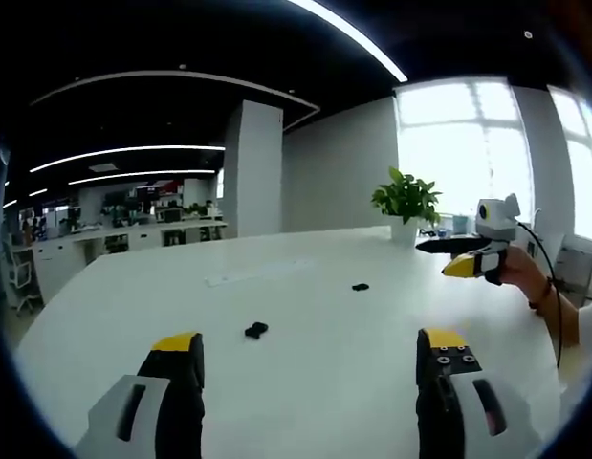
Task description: Snap the two parts of the plastic buckle together until the buckle closes and remains connected.
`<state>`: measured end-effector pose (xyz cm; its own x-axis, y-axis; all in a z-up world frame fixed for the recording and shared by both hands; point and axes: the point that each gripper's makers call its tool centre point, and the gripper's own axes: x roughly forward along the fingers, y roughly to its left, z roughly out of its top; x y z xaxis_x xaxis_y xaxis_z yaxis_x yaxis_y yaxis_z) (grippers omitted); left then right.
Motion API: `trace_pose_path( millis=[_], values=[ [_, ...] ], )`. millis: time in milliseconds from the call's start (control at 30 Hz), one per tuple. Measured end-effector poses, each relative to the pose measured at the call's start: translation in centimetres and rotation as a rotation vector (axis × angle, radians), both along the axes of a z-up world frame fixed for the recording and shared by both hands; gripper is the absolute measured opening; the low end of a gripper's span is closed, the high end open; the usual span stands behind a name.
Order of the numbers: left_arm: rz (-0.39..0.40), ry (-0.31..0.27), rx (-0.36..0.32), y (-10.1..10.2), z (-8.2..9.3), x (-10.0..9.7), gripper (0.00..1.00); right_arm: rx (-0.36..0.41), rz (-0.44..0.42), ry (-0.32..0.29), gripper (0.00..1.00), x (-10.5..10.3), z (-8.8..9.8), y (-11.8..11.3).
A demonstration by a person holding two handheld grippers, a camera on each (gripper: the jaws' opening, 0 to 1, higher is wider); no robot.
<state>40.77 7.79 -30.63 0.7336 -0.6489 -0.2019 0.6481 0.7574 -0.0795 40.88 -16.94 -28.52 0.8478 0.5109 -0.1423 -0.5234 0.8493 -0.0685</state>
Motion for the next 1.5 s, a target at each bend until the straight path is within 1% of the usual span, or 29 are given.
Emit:
trace_pose_path(
  millis=[233,333,433,467,500,567,667,767,867,1033,1200,1500],
  values=[
    [-0.003,-0.002,-0.004,0.1,0.1,0.0,0.93,-0.007,-0.008,0.003,0.89,0.1,-0.2,-0.1],
    [-0.003,-0.005,-0.002,0.1,0.1,0.0,0.93,0.004,-0.010,0.008,0.89,0.1,-0.3,0.0],
    [-0.016,0.001,-0.028,-0.2,0.3,0.0,0.93,-0.010,-0.019,0.012,0.89,0.4,-0.6,0.0],
    [-0.014,-0.008,-0.026,-0.3,0.5,0.0,0.93,-0.015,-0.019,0.014,0.89,0.4,-0.8,0.0],
    [-0.010,-0.021,-0.005,-0.3,0.4,0.1,0.93,-0.017,-0.020,0.018,0.89,0.5,-0.9,-0.1],
    [-0.008,-0.021,0.016,-0.4,0.2,0.1,0.94,-0.021,-0.026,0.019,0.89,0.5,-1.0,-0.1],
    [-0.017,-0.015,0.008,-0.6,0.1,0.1,0.94,-0.023,-0.029,0.018,0.89,0.5,-1.0,-0.2],
    [-0.009,-0.018,0.017,-0.4,0.0,0.2,0.94,-0.012,-0.025,0.008,0.89,0.5,-0.8,-0.1],
    [-0.007,-0.014,0.013,-0.4,0.1,0.4,0.94,-0.019,-0.025,0.013,0.89,0.7,-0.9,-0.1],
    [-0.008,-0.007,0.022,-0.7,0.1,0.9,0.94,-0.014,-0.031,0.013,0.89,1.2,-0.7,-0.4],
    [-0.012,-0.007,0.014,-1.0,0.4,1.4,0.94,-0.020,-0.029,0.017,0.89,1.5,-0.7,-0.5],
    [-0.011,-0.009,0.010,-1.5,0.6,1.7,0.93,-0.013,-0.031,0.017,0.89,1.8,-0.6,-0.7]
  ],
)
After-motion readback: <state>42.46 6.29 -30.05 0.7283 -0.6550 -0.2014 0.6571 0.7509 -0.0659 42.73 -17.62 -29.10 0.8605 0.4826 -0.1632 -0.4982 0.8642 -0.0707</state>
